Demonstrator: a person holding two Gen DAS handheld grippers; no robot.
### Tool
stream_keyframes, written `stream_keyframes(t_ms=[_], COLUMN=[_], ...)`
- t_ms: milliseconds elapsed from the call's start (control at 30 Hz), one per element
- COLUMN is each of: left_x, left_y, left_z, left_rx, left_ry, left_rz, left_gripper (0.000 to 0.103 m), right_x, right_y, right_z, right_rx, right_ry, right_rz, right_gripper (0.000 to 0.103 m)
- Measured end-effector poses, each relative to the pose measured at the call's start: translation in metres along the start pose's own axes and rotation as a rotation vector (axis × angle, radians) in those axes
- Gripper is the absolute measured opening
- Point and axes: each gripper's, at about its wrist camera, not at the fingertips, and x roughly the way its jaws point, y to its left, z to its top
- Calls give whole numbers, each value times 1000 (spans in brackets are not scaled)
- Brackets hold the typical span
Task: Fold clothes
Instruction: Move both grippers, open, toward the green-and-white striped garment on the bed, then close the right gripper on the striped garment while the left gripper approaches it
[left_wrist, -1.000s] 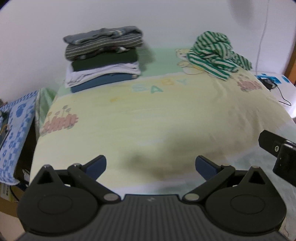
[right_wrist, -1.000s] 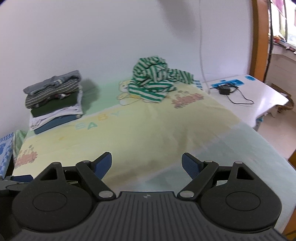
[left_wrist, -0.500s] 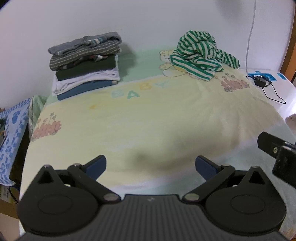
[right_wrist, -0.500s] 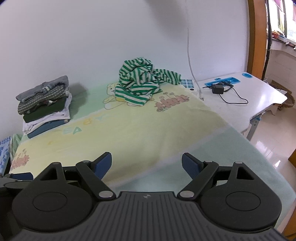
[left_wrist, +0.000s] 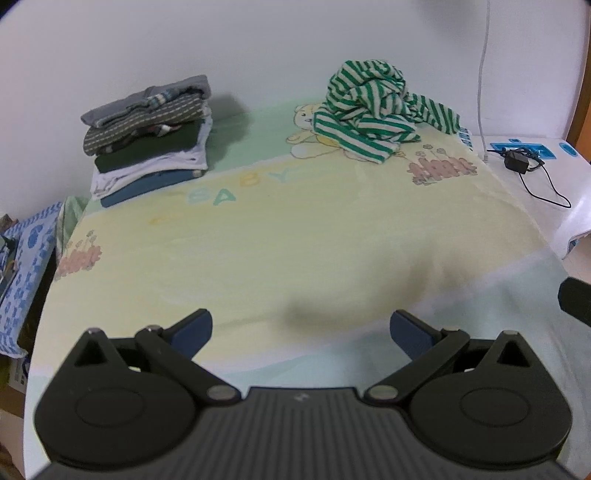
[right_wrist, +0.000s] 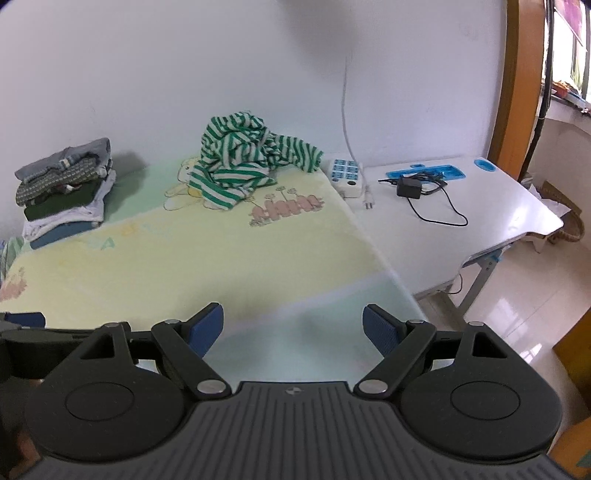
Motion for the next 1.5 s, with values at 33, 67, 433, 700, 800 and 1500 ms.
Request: stream_keyframes(t_ms=[33, 67, 433, 700, 800, 1500], left_x=[0, -1, -3, -2, -3, 62], left_y=[-3, -8, -34, -21, -7, 39], left_z=[0, -1, 7, 24, 36, 133], left_rx=[1, 4, 14, 47, 56, 79], left_ry=[0, 0, 4, -14, -27, -76], left_rz=[1, 5, 14, -5, -6, -28], left_gripper=[102, 102, 102, 102, 102, 102], right_x=[0, 1, -4, 7, 10, 70], right_y=[-5, -6, -23, 4, 17, 67], right_z=[1, 2, 19, 25, 35, 110], right_rx=[-11, -27, -114, 8, 3, 8], right_ry=[5, 20, 0, -9, -26, -139], right_rz=[1, 6, 29, 76, 69, -3], right_gripper=[85, 85, 82, 82, 82, 82])
